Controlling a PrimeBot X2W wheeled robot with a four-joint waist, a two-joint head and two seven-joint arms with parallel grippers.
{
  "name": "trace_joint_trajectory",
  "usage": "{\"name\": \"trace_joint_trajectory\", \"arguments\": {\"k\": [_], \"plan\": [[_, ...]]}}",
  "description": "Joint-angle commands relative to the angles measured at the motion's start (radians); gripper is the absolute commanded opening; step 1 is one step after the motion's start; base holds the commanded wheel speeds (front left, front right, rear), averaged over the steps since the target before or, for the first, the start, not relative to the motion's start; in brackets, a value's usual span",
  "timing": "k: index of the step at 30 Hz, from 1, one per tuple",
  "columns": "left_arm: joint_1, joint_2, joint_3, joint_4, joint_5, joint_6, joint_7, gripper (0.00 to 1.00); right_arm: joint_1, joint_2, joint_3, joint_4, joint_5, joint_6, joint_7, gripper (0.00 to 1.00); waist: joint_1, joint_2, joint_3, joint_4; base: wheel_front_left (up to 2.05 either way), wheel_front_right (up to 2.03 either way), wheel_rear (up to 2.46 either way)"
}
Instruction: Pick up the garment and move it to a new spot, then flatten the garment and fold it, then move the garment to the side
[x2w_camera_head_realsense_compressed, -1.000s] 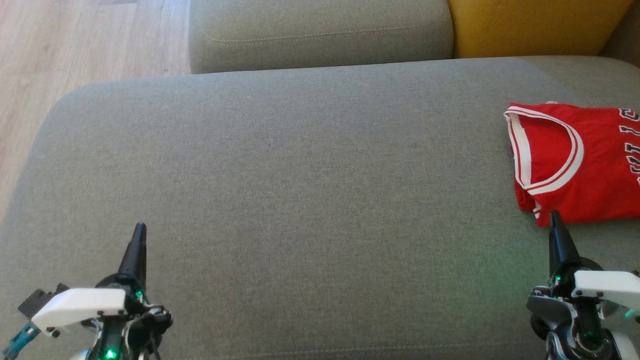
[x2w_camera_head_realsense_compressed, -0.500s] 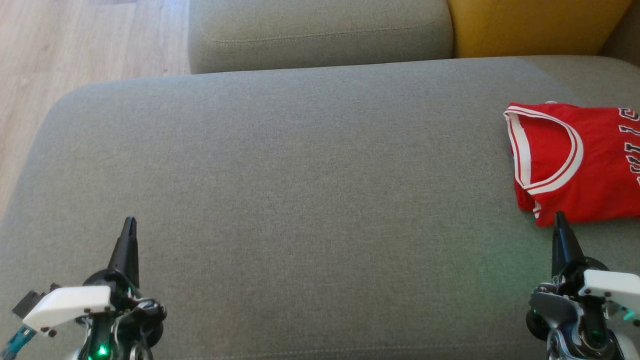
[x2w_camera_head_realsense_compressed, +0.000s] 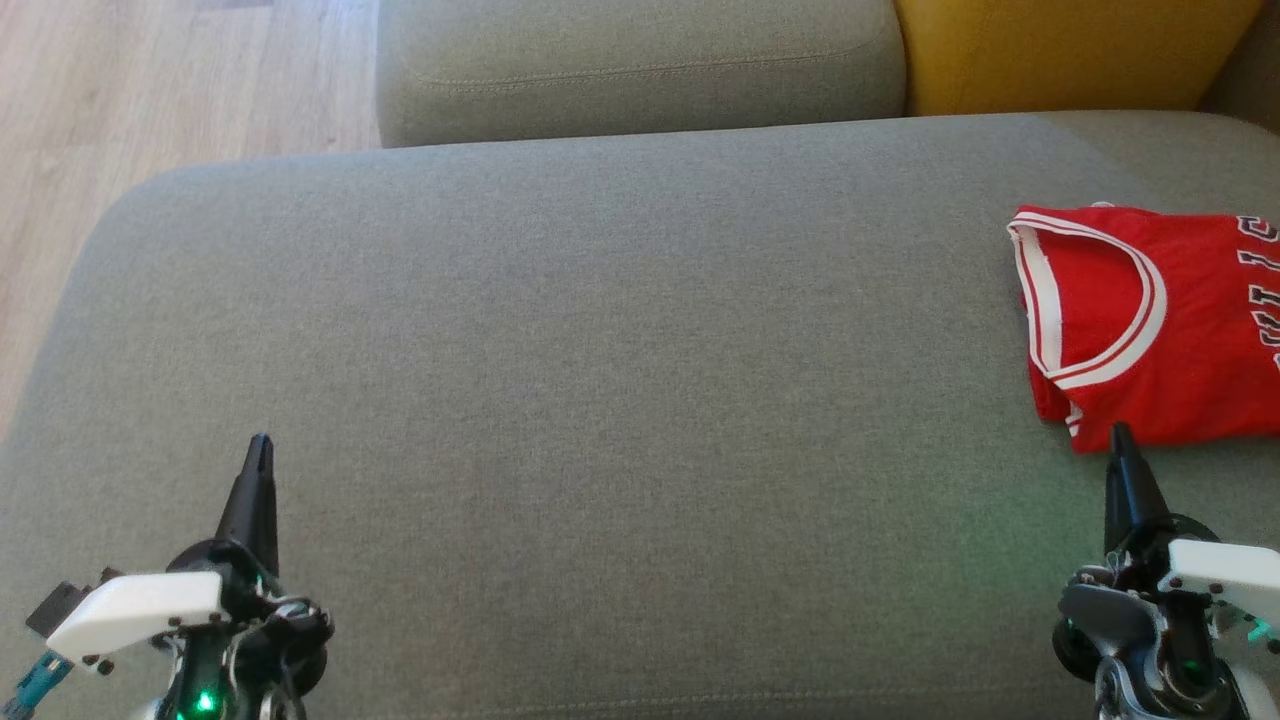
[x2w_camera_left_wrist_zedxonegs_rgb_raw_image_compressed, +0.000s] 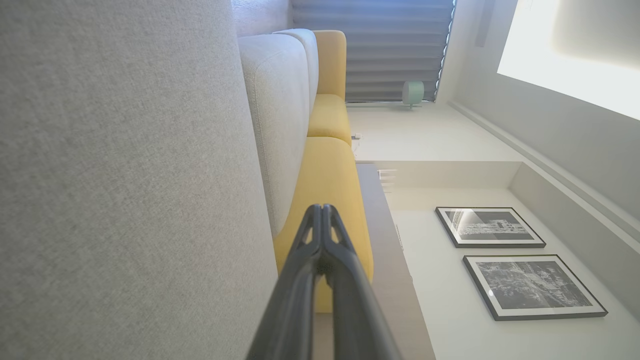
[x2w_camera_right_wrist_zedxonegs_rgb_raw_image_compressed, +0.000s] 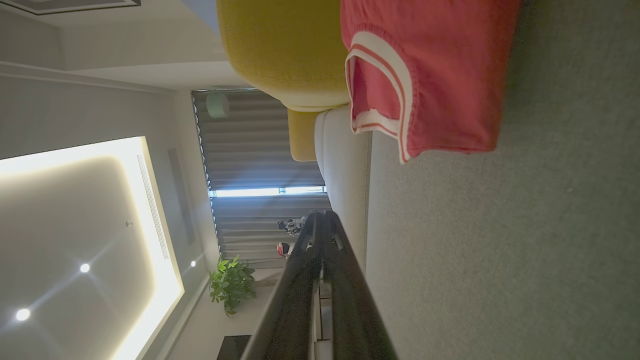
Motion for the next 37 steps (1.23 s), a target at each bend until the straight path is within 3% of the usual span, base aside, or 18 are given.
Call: {"name": "trace_joint_trajectory", "arguments": {"k": [1, 37], "plan": [[-0.056, 0.006, 0.033, -0.029, -0.002, -0.007, 0.009, 0.00, -0.053, -0.016, 0.016, -0.031, 0.004, -0.001, 0.000, 0.00, 0.0000, 0.0000, 0.000, 0.000, 0.00, 0.00, 0.00], [-0.057, 0.003, 0.037, -0.029, 0.001, -0.007, 0.012, 0.00, -0.054, -0.010, 0.008, -0.030, -0.002, -0.001, 0.007, 0.00, 0.0000, 0.0000, 0.000, 0.000, 0.00, 0.00, 0.00]]}}
